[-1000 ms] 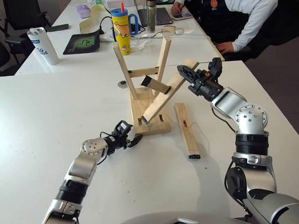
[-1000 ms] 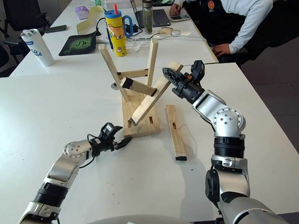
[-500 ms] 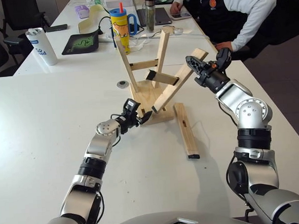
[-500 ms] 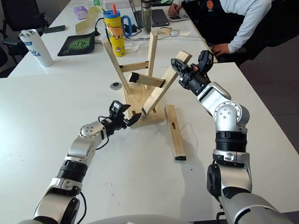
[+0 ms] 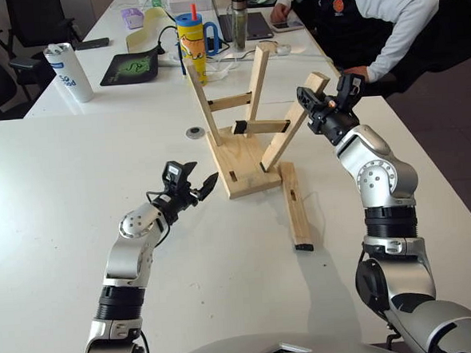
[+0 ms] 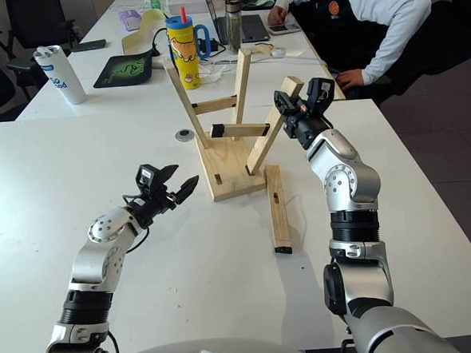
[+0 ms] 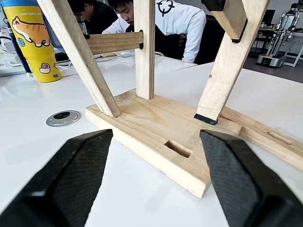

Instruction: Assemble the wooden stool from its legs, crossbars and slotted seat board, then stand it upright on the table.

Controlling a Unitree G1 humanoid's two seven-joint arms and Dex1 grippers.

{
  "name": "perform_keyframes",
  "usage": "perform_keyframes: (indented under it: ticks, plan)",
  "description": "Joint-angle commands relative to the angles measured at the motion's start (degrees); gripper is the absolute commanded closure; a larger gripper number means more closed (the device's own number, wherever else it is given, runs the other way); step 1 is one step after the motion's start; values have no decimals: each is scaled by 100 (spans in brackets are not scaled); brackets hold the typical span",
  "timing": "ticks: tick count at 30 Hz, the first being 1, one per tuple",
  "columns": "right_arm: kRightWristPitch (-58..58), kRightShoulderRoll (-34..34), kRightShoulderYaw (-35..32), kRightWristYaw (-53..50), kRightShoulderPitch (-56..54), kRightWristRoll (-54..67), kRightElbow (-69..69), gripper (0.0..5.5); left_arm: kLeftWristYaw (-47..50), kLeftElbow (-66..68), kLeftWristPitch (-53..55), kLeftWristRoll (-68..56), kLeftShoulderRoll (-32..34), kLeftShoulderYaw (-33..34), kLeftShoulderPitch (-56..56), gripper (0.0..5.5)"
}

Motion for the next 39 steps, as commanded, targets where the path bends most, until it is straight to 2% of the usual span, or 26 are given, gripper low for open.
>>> perform_keyframes:
  ticks: [1,6,10,15,16,20,26,30,34,36,39]
  plan:
    - [-137,43,159,-88,260,-451,181,446,68,-36,42,-28,-62,-21,-39,208]
    - [-571,123,834,111,760,-951,-562,446,138,-45,-33,52,-82,-60,-22,208]
    - [-643,181,898,185,945,-1058,-723,446,163,8,-94,91,-73,-92,-20,208]
    - [-748,165,762,169,835,-1091,-624,446,183,86,-145,100,-102,-110,-64,208]
    - [-780,157,750,188,802,-1092,-623,410,194,90,-152,100,-112,-118,-64,208]
    - [-913,69,595,306,570,-1060,-834,355,158,71,-151,105,-111,-184,-21,208]
    - [-708,-120,-8,99,-820,-632,-1418,355,193,13,-165,129,-94,-207,83,208]
    - [-674,-380,-351,-74,-1366,-646,-1234,355,236,23,-202,142,-101,-163,144,208]
    - [-541,-656,-303,-386,-757,-1332,-575,355,357,-1,-262,123,-157,-87,146,208]
    - [116,-600,-391,-779,-212,-1503,-194,355,427,-40,-284,120,-175,-47,182,208]
    - [1547,-500,-68,-611,713,-1332,-225,355,503,-6,-345,131,-193,4,209,208]
